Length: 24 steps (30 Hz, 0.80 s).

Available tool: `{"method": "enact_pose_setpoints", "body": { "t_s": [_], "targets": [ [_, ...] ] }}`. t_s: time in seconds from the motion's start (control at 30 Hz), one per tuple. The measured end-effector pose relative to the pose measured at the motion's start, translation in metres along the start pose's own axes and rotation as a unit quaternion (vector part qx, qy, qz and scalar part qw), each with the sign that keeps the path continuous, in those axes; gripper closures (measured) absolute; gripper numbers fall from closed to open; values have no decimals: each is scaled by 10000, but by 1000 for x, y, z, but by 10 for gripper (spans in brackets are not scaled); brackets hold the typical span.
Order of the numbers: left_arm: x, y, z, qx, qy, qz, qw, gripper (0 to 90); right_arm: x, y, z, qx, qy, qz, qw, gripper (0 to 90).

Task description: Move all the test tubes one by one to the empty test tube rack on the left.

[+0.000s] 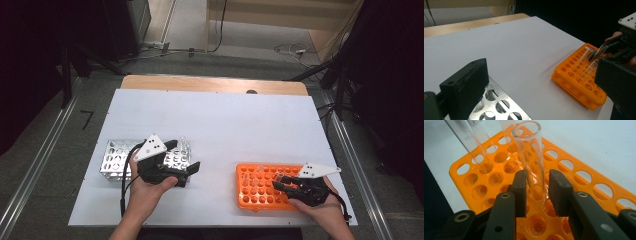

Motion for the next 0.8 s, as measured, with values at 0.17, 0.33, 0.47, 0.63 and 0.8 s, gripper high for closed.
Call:
{"method": "enact_pose_setpoints", "body": {
  "t_s": [0.17, 0.33, 0.47, 0.63, 0.8],
  "targets": [
    [0, 0, 0, -26, -11, -17, 10000, 0, 2, 0, 1, -15, -69, -55, 10000, 729],
    [0, 1, -1, -47, -38, -17, 10000, 0, 0, 0, 0, -52, -15, 103, 9999, 735],
    [-1, 1, -1, -41, -44, 7, 10000, 0, 1, 2, 0, -79, -48, 125, 9999, 736],
    [-2, 1, -1, -39, -82, -11, 10000, 0, 1, 4, -3, -143, -51, 156, 9998, 737],
    [-3, 2, 0, -43, -107, -2, 9999, 0, 0, 8, -11, -375, -49, 151, 9992, 738]
  ]
}}
Point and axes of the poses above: each handheld gripper's, and its own axes: z roughly forward along the jaws, y roughly out of its top, x roughly to its left, the point moved 2 cm from there along z, roughly forward along the jaws, and after that the axes turned 1 degree about -x, right-handed, at the moved point
